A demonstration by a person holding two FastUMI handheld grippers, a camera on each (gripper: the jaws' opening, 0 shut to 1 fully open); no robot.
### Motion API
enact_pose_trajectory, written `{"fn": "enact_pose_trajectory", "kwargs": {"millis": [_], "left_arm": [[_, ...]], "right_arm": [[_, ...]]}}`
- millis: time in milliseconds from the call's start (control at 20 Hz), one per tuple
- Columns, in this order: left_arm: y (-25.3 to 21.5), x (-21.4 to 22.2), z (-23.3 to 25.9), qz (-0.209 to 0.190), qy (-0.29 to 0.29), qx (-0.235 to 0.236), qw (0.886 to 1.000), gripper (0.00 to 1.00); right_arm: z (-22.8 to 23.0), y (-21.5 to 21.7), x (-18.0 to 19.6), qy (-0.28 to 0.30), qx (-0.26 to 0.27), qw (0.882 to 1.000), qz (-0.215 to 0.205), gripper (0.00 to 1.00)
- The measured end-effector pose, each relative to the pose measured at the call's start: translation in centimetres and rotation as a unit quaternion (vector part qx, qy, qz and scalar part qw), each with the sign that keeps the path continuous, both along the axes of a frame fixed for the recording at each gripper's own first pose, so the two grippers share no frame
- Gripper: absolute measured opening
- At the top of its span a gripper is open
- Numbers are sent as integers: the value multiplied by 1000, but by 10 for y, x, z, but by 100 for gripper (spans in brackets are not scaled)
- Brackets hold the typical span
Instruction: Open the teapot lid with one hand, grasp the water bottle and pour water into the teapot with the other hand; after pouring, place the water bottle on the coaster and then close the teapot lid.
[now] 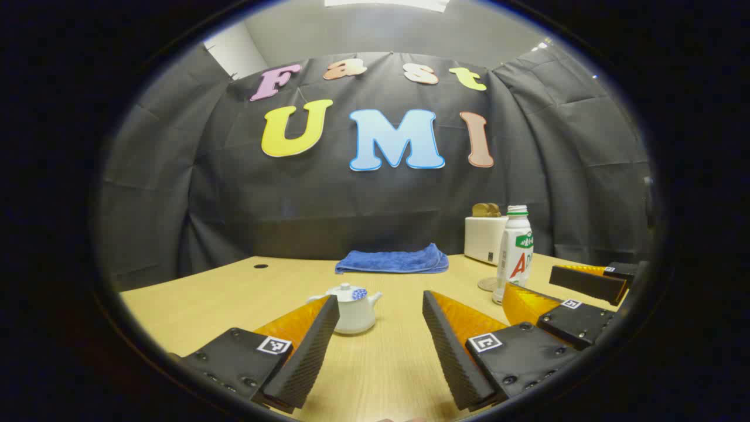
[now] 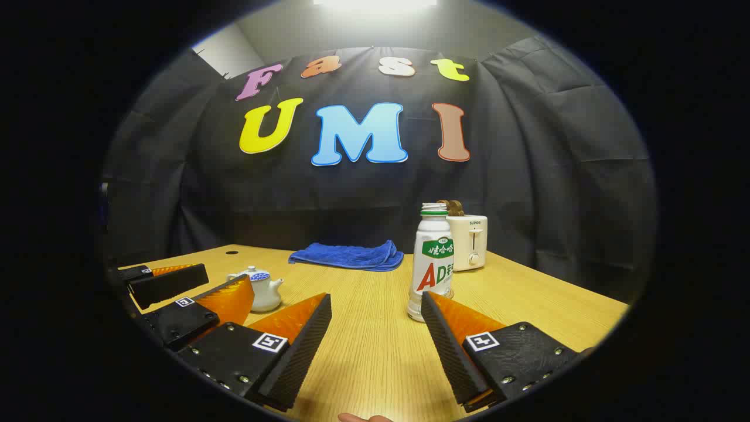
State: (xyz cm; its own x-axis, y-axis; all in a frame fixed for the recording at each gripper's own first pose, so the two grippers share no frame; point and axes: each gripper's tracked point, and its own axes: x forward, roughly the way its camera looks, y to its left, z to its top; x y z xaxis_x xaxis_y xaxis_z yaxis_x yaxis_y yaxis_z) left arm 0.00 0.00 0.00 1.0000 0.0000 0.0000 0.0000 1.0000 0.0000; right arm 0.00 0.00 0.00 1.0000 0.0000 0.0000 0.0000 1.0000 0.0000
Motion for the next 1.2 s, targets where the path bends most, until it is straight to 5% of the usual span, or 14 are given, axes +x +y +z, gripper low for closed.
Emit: {"fn": "enact_pose_trajectory", "kwargs": {"millis": [850,1200], "left_arm": [[0,0,1,-5,0,0,1000,99],[31,23,-1,26,2,0,1000,100]], "right_arm": [[1,6,0,-1,0,1000,18,95],[0,2,10,3,8,1000,29,95]]}}
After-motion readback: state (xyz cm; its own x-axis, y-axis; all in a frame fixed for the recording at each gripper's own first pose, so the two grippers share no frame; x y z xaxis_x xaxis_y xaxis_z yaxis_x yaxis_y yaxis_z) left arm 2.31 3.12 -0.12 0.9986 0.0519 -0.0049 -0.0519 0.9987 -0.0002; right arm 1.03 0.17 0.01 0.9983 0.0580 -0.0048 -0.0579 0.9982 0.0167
